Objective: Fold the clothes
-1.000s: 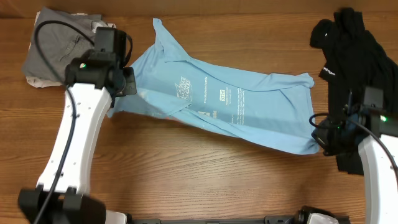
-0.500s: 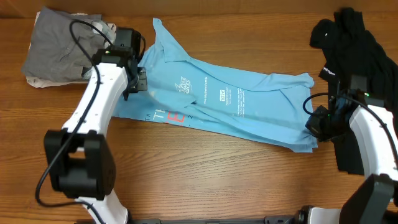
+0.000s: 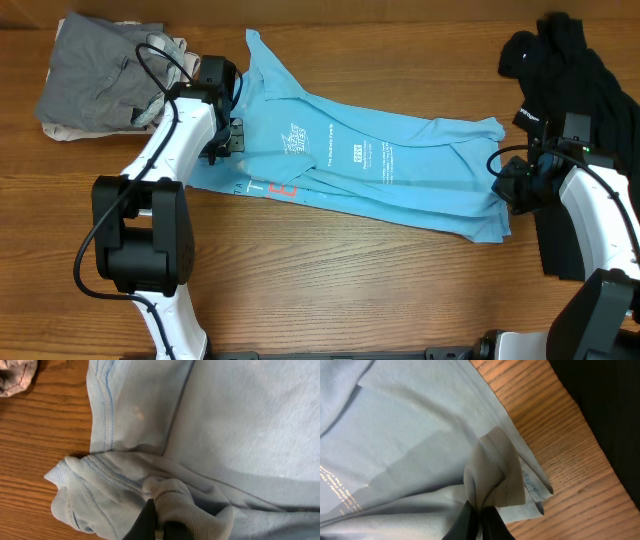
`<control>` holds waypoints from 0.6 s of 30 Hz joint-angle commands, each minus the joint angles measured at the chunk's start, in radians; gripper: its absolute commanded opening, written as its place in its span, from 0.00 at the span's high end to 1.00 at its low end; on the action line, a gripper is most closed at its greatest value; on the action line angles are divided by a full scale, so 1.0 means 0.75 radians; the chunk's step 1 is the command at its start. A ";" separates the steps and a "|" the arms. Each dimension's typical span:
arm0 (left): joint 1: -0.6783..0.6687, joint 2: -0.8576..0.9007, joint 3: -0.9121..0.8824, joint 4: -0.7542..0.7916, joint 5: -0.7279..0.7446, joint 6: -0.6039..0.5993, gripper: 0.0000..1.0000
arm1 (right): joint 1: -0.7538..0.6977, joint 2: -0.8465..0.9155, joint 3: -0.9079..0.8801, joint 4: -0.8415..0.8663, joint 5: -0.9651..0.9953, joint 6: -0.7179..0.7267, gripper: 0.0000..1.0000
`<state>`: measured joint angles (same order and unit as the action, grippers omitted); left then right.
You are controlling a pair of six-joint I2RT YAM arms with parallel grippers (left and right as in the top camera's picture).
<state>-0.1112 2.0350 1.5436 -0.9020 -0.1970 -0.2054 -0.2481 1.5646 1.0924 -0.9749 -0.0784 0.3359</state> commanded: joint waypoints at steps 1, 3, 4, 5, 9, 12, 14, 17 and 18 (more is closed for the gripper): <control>-0.002 0.015 -0.011 0.026 0.014 0.025 0.96 | -0.006 0.004 0.028 0.052 0.006 -0.011 0.96; -0.002 0.015 -0.011 0.039 0.015 0.024 0.96 | -0.003 0.008 0.026 0.074 0.001 -0.010 0.95; -0.002 0.015 -0.011 0.043 0.016 0.024 0.96 | -0.001 0.014 0.026 0.083 -0.014 -0.010 0.95; -0.002 0.015 -0.011 0.047 0.015 0.024 0.96 | 0.001 0.023 0.026 0.087 -0.020 -0.010 0.95; -0.002 0.015 -0.011 0.048 0.015 0.024 0.95 | 0.009 0.069 0.026 0.075 -0.023 -0.010 0.95; -0.002 0.015 -0.010 0.033 0.015 0.025 0.65 | 0.009 0.109 0.026 0.018 -0.022 -0.010 0.68; -0.002 0.014 0.002 0.006 0.021 0.041 0.59 | 0.006 0.098 0.030 0.001 -0.042 -0.010 0.53; -0.002 0.014 0.099 -0.087 0.020 0.079 0.54 | 0.005 0.070 0.069 -0.021 -0.102 -0.028 0.43; -0.002 0.014 0.157 -0.133 0.020 0.092 0.48 | 0.005 0.060 0.109 -0.046 -0.128 -0.041 0.41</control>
<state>-0.1112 2.0365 1.5543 -0.9482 -0.1932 -0.1799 -0.2470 1.6466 1.0988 -0.9890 -0.1139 0.3256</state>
